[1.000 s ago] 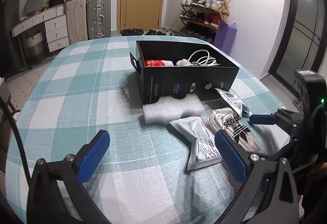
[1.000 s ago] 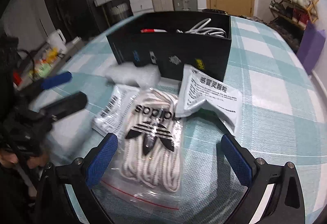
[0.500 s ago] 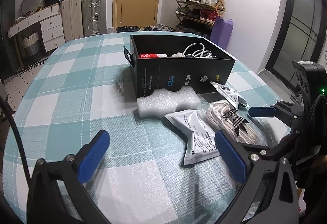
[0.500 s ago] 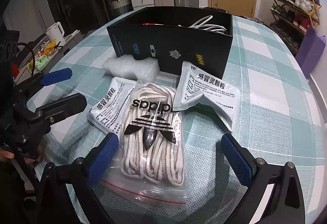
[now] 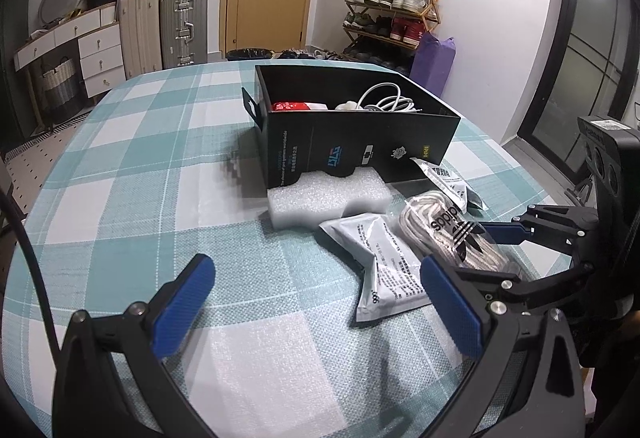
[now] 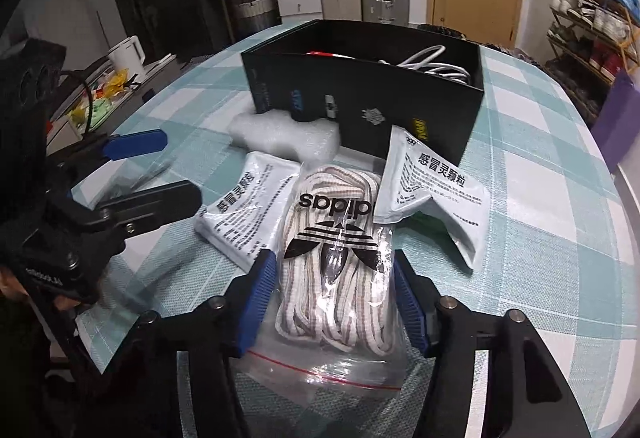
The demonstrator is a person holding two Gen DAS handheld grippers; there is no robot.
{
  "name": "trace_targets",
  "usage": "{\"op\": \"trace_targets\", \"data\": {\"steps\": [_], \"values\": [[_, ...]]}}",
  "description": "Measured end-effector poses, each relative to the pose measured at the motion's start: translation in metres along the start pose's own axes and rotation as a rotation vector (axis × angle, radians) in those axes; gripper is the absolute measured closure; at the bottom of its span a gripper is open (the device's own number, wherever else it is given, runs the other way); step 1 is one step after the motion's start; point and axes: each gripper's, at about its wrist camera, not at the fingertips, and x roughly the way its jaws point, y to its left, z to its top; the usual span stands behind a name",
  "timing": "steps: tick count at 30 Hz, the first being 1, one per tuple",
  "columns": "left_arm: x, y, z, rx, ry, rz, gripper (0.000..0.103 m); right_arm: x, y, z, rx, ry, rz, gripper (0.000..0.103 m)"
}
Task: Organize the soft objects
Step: 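Grasp the bagged white rope with the right gripper, then grasp the white medicine sachet with the left gripper while the right gripper holds the bagged rope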
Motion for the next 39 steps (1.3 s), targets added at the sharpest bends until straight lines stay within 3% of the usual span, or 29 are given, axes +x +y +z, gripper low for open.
{"op": "trace_targets", "data": {"steps": [6,13,22,32,39], "values": [[-0.002,0.000,-0.001,0.005,-0.004,0.006,0.000,-0.005,0.004,0.000,-0.031,-0.021,0.008,0.058],[-0.003,-0.001,-0.002,0.005,-0.006,0.011,0.000,-0.015,0.011,0.002,-0.076,-0.067,0.026,0.059],[-0.002,-0.006,0.000,0.028,0.003,0.035,0.000,-0.036,0.009,0.007,-0.082,-0.137,-0.015,0.059],[0.013,-0.036,0.004,0.088,0.070,0.049,0.000,-0.061,-0.008,0.012,-0.044,-0.199,-0.061,0.059],[0.040,-0.054,0.008,0.090,0.161,0.069,0.001,-0.067,-0.017,0.014,-0.010,-0.211,-0.072,0.059]]}}
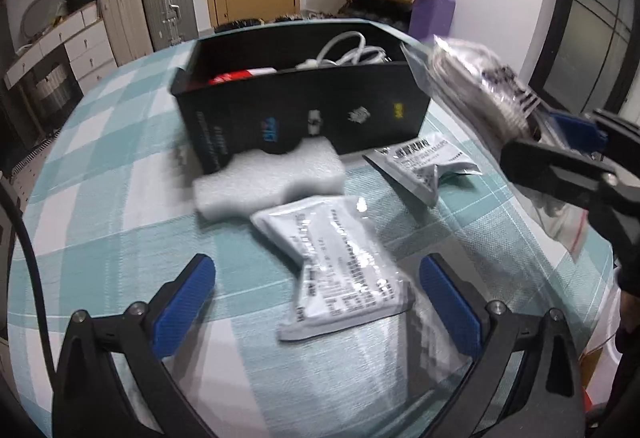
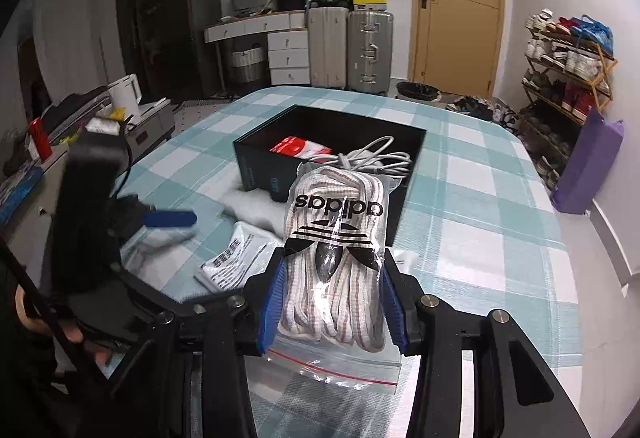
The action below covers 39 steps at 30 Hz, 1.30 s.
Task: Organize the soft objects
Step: 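Grasp the white medicine sachet with the left gripper while the right gripper holds the bagged rope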
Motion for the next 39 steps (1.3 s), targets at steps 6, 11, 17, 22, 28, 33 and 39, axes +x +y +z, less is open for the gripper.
{"op": "trace_targets", "data": {"steps": [6,11,17,22,28,33,39], "values": [[0.012,-0.011,0.006,0.017,0.027,0.049,0.001,-0.001,-0.006,-0.001,0.010,-0.002,-0.003,0.059],[0.016,-0.007,0.006,-0.011,0.043,0.030,0.010,-0.004,-0.011,-0.002,0.024,-0.006,-0.009,0.059],[0.008,-0.003,0.001,0.007,0.029,0.016,0.024,-0.006,-0.014,-0.003,0.030,-0.006,-0.011,0.059],[0.000,0.000,-0.004,0.025,0.011,0.000,0.049,-0.006,-0.015,-0.003,0.027,-0.004,-0.003,0.059],[-0.008,0.003,-0.010,0.024,0.000,-0.022,0.064,-0.004,-0.014,-0.003,0.026,-0.006,0.000,0.059],[-0.014,0.004,-0.011,0.021,-0.019,-0.043,0.071,-0.004,-0.012,-0.002,0.023,-0.002,0.001,0.059],[-0.020,0.004,-0.014,0.027,-0.035,-0.051,0.073,-0.004,-0.009,-0.002,0.014,-0.010,-0.002,0.059]]}}
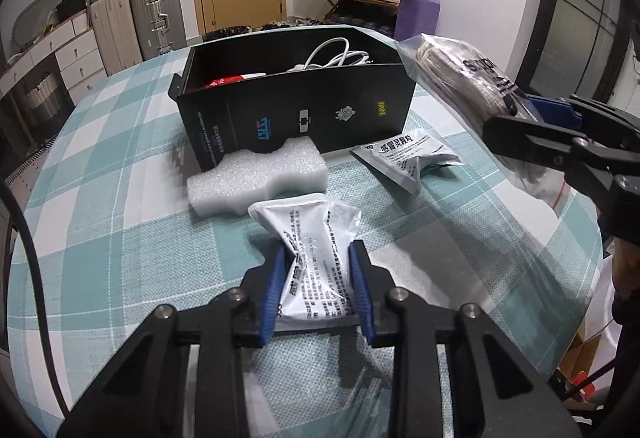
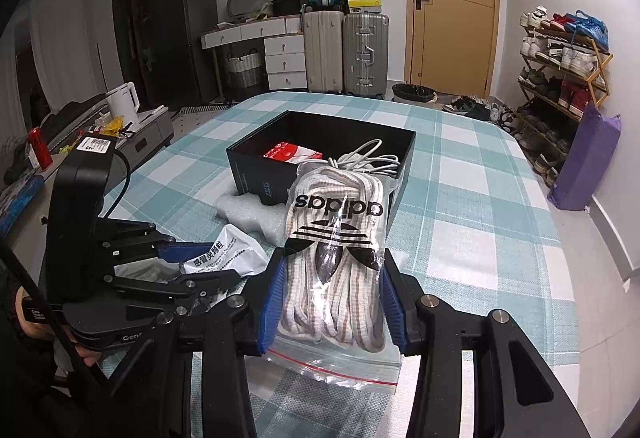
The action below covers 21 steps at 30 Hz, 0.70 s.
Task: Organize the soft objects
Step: 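Grasp the white medicine sachet with the left gripper while the right gripper holds the bagged rope, then carry the sachet and bagged rope over the black box with both grippers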
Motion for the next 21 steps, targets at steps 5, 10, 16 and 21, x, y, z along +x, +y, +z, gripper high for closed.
{"op": "trace_targets", "data": {"steps": [5,10,16,21], "values": [[-0.007,0.003,-0.001,-0.011,-0.015,-0.012,0.073,-0.001,0.000,0.001,0.000,-0.007,-0.003,0.059],[-0.019,0.007,0.000,-0.022,-0.054,-0.022,0.073,-0.003,0.001,0.001,0.007,-0.014,-0.001,0.059],[-0.033,0.011,0.007,-0.037,-0.097,-0.019,0.073,-0.007,0.003,0.002,0.011,-0.029,0.019,0.059],[-0.043,0.013,0.014,-0.042,-0.127,-0.020,0.073,-0.009,0.005,0.004,0.017,-0.041,0.026,0.059]]}}
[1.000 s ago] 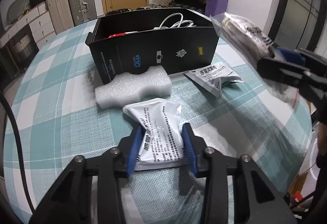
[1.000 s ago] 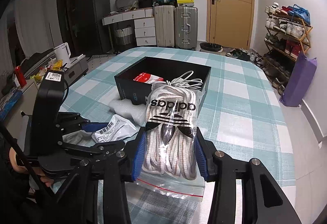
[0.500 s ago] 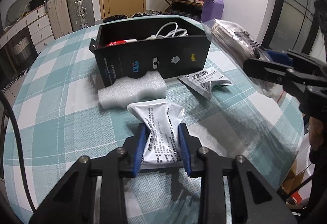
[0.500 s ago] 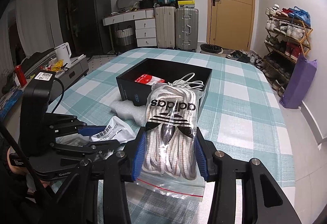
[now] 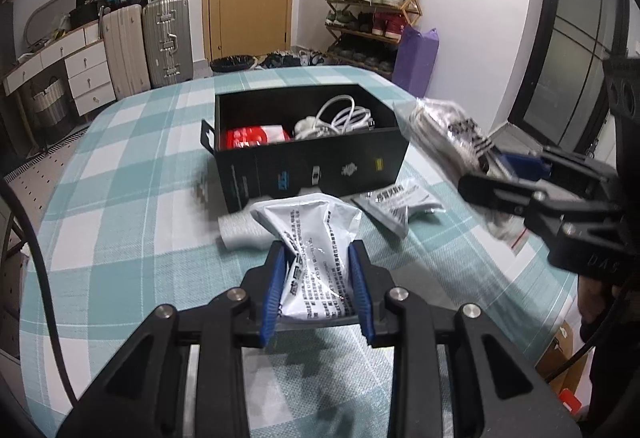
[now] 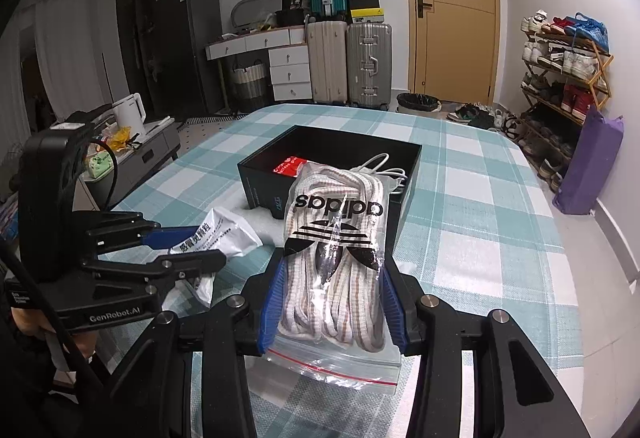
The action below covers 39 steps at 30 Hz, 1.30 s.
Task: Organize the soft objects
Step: 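Carry the sachet and bagged rope over the black box with both grippers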
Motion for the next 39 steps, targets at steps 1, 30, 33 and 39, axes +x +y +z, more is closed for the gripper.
{"op": "trace_targets", "data": {"steps": [1,30,33,39], "values": [[-0.001,0.000,0.002,0.000,-0.003,-0.002,0.073,0.000,0.000,0.000,0.003,-0.003,0.000,0.059],[-0.004,0.028,0.086,-0.007,-0.124,0.023,0.073,0.008,-0.020,0.081,0.043,-0.081,0.014,0.059],[0.001,0.031,0.094,-0.006,-0.129,0.030,0.073,0.013,-0.021,0.089,0.037,-0.082,0.017,0.059],[0.013,0.036,0.106,-0.002,-0.136,0.038,0.073,0.031,-0.024,0.102,0.019,-0.063,0.016,0.059]]}}
